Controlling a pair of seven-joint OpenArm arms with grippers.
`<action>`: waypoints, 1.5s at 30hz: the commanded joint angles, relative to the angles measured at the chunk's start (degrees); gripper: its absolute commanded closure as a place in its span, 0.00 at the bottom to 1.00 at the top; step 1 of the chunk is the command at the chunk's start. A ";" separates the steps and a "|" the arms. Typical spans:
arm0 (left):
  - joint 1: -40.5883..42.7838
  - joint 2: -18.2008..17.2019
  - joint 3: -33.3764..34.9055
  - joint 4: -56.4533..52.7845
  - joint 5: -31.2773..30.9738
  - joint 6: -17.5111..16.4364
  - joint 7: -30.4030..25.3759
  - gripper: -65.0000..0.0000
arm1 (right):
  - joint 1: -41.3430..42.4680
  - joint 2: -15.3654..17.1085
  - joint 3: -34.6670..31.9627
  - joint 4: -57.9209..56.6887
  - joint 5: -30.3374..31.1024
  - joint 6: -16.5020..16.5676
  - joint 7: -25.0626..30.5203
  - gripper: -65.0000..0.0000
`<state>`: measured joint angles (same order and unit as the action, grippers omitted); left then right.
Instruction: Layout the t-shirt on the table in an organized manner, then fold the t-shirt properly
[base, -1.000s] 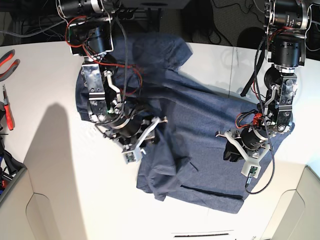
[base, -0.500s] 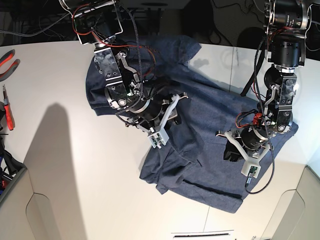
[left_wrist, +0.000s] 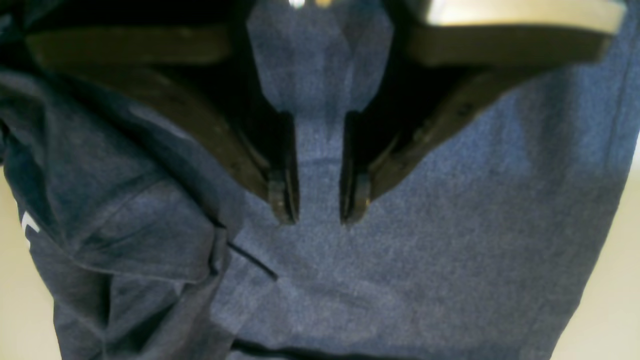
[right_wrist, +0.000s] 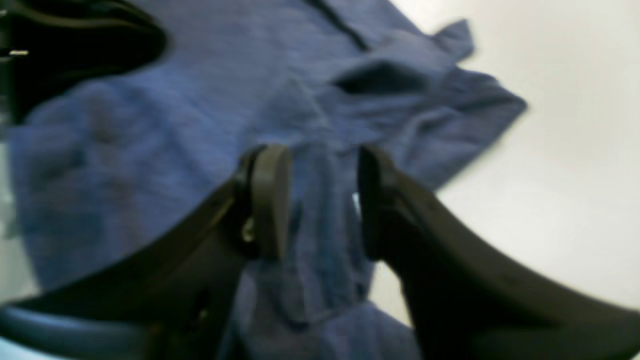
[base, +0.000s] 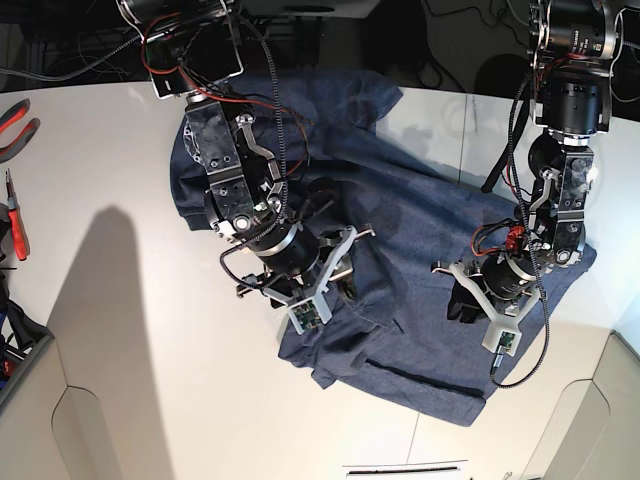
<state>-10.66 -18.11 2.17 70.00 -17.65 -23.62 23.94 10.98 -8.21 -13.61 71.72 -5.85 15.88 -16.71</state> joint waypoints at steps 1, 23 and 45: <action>-1.38 -0.61 -0.26 0.92 -0.59 0.04 -1.49 0.72 | 1.07 -0.39 0.04 0.11 0.26 -0.11 1.88 0.56; -1.38 -0.61 -0.26 0.92 -0.59 0.04 -1.90 0.72 | 1.05 -0.42 0.04 -8.81 0.26 -0.02 6.93 0.61; -1.38 -0.61 -0.26 0.92 -0.61 0.04 -1.90 0.72 | 4.55 -0.44 0.04 -8.50 -8.61 -5.90 6.45 1.00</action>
<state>-10.66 -18.11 2.20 70.00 -17.65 -23.59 23.55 14.28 -8.12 -13.52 62.24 -14.66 10.39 -11.42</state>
